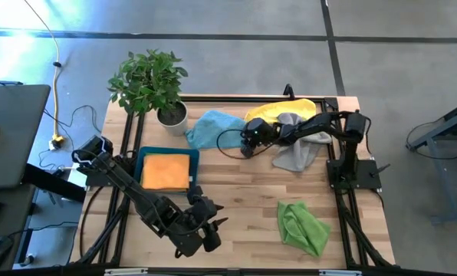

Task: Fold microfiber towels
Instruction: Fold the blue microfiber towel on the table

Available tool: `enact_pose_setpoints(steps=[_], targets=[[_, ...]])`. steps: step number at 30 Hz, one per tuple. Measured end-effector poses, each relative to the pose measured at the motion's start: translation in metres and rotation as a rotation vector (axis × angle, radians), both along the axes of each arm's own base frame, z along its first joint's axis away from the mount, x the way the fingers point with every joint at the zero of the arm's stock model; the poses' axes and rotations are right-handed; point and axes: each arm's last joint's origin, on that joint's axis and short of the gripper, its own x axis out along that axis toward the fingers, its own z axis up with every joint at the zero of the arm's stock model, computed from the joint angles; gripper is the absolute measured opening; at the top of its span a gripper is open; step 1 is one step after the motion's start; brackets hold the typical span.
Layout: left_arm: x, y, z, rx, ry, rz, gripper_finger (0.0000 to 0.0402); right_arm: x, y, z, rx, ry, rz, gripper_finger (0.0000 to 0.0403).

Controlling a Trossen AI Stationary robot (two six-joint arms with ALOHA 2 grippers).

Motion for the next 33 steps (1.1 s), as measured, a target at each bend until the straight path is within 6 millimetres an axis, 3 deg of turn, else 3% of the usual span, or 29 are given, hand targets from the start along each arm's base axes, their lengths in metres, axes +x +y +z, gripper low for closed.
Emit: enact_pose_setpoints(steps=[4,12,21,27,33], targets=[[0.0,0.0,0.0,-0.006,0.014,-0.018,0.0161,0.0,0.009,-0.001,0.046,0.075,0.05,0.0124],[-0.001,-0.003,-0.002,-0.075,0.066,-0.088,0.0161,-0.01,0.048,0.002,0.218,0.228,0.226,0.0124],[-0.001,-0.004,-0.004,-0.103,0.107,-0.149,0.0161,-0.034,0.105,0.03,0.297,0.38,0.393,0.0124],[-0.002,-0.004,-0.004,-0.094,0.12,-0.155,0.0161,-0.052,0.137,0.05,0.242,0.471,0.473,0.0124],[-0.002,-0.004,-0.005,-0.071,0.13,-0.171,0.0161,-0.056,0.164,0.066,0.02,0.393,0.533,0.0124]])
